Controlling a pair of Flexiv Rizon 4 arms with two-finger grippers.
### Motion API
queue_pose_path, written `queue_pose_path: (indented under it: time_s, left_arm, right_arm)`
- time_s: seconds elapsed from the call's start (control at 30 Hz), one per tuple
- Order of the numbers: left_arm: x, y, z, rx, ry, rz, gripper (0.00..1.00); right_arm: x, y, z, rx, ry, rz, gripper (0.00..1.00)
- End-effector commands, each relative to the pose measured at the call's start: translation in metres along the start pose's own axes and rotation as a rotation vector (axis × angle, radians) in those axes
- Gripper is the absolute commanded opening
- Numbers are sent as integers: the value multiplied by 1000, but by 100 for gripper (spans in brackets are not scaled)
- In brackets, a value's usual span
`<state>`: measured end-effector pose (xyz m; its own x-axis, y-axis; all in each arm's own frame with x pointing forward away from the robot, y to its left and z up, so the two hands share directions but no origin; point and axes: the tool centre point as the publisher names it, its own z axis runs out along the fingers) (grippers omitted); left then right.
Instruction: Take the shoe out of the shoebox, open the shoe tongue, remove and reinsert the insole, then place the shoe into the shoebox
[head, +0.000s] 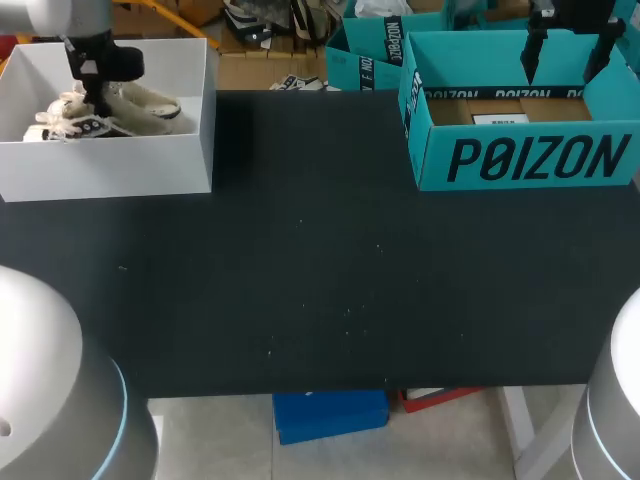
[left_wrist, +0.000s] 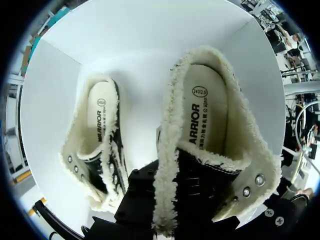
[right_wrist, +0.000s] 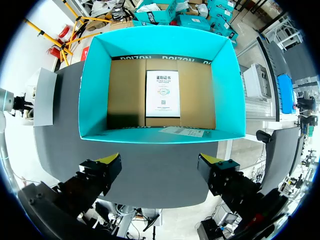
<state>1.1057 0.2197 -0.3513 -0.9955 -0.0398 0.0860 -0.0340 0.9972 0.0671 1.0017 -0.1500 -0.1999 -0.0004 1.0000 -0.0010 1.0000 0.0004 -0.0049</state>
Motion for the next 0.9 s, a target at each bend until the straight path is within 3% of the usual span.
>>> queue_pose_path:
  time_s: [0.03, 0.4, 0.53, 0.77, 0.9]
  left_arm:
    - [11, 0, -40, -18, -44, -11, 0]
    - [12, -24, -127, -24, -154, 1, 0]
    - [33, -48, -153, -58, -214, 18, 0]
    - [84, -98, -183, 2, -242, -38, 0]
    - [118, -131, -188, 32, -248, -36, 0]
  right_arm:
    - [0, 0, 0, 1, 0, 0, 100]
    - [0, 0, 0, 1, 0, 0, 100]
    - [0, 0, 0, 1, 0, 0, 100]
    - [0, 0, 0, 1, 0, 0, 100]
    - [0, 0, 0, 1, 0, 0, 100]
